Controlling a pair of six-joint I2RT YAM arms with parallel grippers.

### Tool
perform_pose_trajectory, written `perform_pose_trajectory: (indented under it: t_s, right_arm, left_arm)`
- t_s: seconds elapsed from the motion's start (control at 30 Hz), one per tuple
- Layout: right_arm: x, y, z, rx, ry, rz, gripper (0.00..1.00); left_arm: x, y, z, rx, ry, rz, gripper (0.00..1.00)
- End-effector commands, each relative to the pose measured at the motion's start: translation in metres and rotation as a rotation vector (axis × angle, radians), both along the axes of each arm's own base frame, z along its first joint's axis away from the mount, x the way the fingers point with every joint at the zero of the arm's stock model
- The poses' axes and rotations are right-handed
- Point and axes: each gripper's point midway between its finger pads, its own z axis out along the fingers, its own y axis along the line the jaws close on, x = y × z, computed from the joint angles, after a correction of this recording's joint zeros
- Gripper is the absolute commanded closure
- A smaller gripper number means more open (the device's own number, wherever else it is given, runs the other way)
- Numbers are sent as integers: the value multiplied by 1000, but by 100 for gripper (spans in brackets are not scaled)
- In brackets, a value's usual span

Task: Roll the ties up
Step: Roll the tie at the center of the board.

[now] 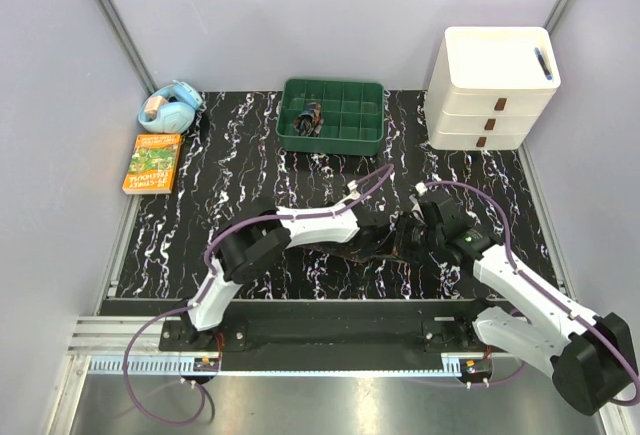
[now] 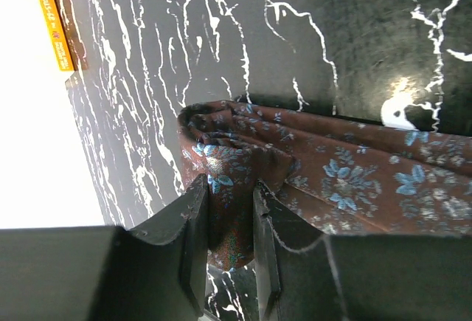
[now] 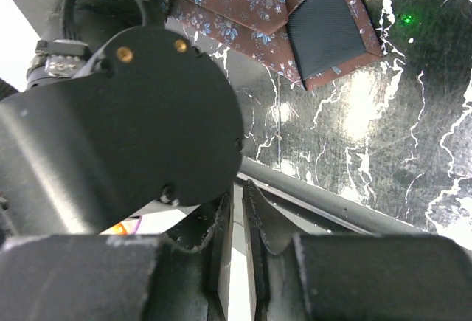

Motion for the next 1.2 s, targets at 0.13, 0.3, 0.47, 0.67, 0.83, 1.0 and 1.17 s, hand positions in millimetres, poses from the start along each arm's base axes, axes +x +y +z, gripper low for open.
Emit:
perform_pose_trajectory:
  t_s: [0.13,0.3,0.47,0.67,0.83,1.0,1.17]
  right_arm:
    - [10,3,30,35,-69,-17,82]
    - [9,2,33,32,-77,-18,82]
    - [10,2,35,34,-80,-16,82]
    - [8,0,41,35,-94,-20,82]
    - [7,-2,47,37,-102,-25,82]
    - [7,-2,52,43,-110,-32,82]
    - [6,-4,56,45,-113,-41,83]
  left_arm:
    - [-6,-32,-20,-148,34,52,67]
    - [-13,-35,-20,-193,47,72,57]
    - [-21,-41,-26,-243,85,65,47]
    - [-27,-55,-27,-378,123,35,37]
    - [-24,-67,-5,-465,110,6,32]
    - [-17,-72,7,-508,111,0,28]
    - [-9,-76,28,-585,111,0,25]
